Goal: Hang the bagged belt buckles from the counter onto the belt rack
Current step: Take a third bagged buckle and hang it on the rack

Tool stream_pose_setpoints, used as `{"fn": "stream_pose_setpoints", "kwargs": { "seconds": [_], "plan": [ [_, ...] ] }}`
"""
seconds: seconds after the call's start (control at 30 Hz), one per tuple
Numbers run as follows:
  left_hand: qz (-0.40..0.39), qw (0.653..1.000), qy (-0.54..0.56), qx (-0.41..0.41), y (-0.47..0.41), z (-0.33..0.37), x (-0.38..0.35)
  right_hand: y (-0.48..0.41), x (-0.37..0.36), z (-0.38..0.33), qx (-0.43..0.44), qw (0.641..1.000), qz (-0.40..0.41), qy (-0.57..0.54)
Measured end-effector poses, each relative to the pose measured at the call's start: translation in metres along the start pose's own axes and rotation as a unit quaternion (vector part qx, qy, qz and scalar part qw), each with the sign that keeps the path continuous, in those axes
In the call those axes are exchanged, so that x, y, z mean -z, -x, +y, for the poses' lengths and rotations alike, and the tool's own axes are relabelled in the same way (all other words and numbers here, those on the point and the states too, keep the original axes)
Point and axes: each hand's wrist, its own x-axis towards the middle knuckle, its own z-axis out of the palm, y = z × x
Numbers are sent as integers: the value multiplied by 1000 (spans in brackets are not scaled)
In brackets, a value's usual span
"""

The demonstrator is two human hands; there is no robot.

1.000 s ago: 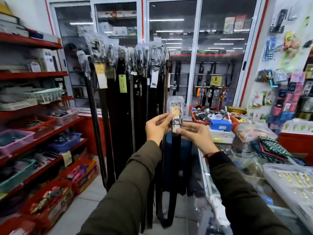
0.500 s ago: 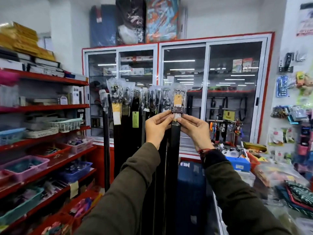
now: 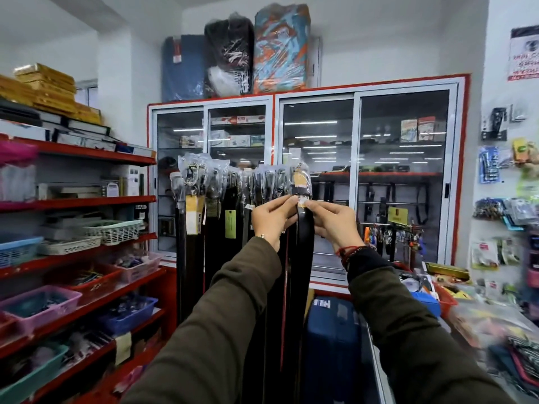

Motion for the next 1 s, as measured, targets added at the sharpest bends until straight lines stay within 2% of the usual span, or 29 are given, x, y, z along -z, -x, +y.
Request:
{"fn": "stream_pose_setpoints", "kwargs": {
  "seconds": [0.1,0.2,0.3,0.37,0.47,0.53,0.67,0.73,0.83,1.0],
  "plan": [
    [2,1000,-3,-1,-1,-8,7,-4,0,11,-12,1000,1,10],
    [9,999,-40,-27,-3,-13,10,-8,0,23,11,999,9,36],
    [19,994,-89,-56,-7,-19,15,-8,1,37,63,993,29,95],
    [27,983,-152,-98,-9,-23,17,-7,3,45,130,975,49,173],
    [25,935,-286,-210,-9,-28,21,-6,6,50,243,936,45,252],
    [-5,893,-360,-272,-11,-28,23,-8,8,50,301,900,19,314],
    [-57,734,-558,-383,-26,-30,31,-18,11,52,350,823,-26,446],
    [-63,682,-614,-392,-36,-31,36,-27,11,57,354,806,-47,473],
    [-65,648,-668,-361,-51,-32,43,-43,7,64,334,788,-61,513],
    [-67,621,-705,-334,-70,-32,55,-60,-1,71,305,774,-81,549]
  ]
}}
